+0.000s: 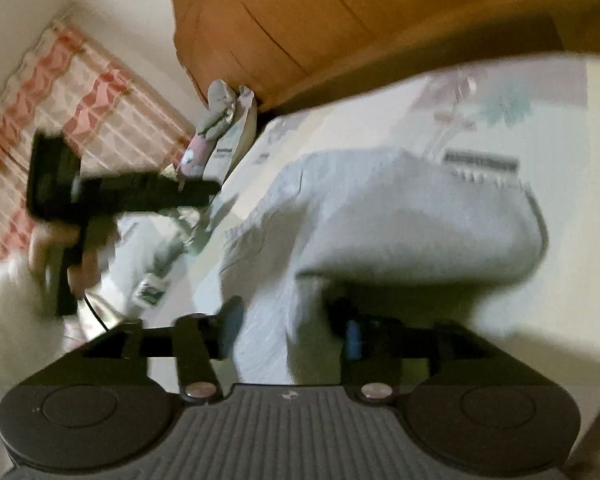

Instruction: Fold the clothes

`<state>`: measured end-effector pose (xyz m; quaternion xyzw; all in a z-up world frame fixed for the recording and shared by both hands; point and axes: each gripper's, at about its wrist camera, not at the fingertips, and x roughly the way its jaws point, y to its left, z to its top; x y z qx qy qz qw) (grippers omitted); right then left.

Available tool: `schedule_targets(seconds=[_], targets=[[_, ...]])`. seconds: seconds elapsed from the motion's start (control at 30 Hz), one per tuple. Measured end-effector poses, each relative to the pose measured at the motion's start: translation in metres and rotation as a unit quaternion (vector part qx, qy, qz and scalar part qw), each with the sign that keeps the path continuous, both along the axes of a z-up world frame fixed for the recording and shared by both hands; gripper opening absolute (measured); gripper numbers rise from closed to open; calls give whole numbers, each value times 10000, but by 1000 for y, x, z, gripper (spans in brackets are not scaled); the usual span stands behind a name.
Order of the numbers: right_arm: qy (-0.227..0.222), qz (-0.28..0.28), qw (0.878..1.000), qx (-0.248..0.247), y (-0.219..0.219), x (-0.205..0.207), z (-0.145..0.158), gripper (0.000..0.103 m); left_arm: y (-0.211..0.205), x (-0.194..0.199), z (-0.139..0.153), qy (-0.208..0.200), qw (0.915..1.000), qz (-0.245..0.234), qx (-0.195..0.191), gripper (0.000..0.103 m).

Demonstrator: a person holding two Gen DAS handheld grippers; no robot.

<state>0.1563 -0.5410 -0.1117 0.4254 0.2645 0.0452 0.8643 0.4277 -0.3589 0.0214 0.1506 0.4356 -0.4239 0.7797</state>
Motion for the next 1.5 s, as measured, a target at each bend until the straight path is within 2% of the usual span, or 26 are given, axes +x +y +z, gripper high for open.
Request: schedule_targets(seconds=[0.13,0.23,0.37,0.43,0.57,0.7,0.77,0.8,0.87,0.97,1.07,1.13,1.2,1.23,1.27,1.4,1.5], targets=[[80,-99,9961,872,-15,-20,-16,75,27,-42,-14,209,9988,-126,-426,69],[47,-389,9850,1682,-32,-29,-31,82,43,-71,-23,62,9983,-25,-571,69],[55,-886,9708,2227,-50,-30,-44,88,58,-100,-30,-74,9969,38,-787,71],[188,-1091,9662,2329,-56,-26,-49,88,61,-111,-32,-145,9966,44,-806,72],[320,-1318,9664,2183,-61,-10,-53,85,60,-122,-37,-231,9965,34,-804,73],[391,-1510,9706,1835,-66,-1,-48,72,63,-124,-45,-147,9964,133,-827,75],[427,-1600,9723,1647,-71,2,-46,51,64,-124,-49,-117,9965,170,-814,75],[435,-1623,9737,1539,-74,3,-45,45,65,-124,-51,-103,9965,190,-808,75],[415,-1639,9777,1247,-83,2,-40,23,67,-122,-55,-83,9965,239,-799,75],[366,-1611,9849,512,-91,5,-20,13,69,-119,-58,-35,9964,290,-794,75],[374,-1420,9887,-312,-96,14,-2,12,70,-119,-59,-31,9964,262,-809,75],[503,-1191,9886,-771,-97,20,1,12,70,-120,-60,-30,9966,225,-796,75],[765,-1025,9842,-1228,-94,24,-4,16,71,-120,-60,-38,9969,188,-766,76],[923,-978,9808,-1412,-93,24,-8,23,71,-121,-60,-52,9971,168,-742,76],[1008,-994,9783,-1514,-93,20,-8,31,71,-121,-60,-71,9973,148,-718,76],[1083,-1213,9689,-1868,-90,-5,1,34,70,-115,-56,-308,9976,95,-604,76],[877,-1090,9606,-2401,-73,-14,23,36,59,-104,-48,-696,9957,84,-608,76]])
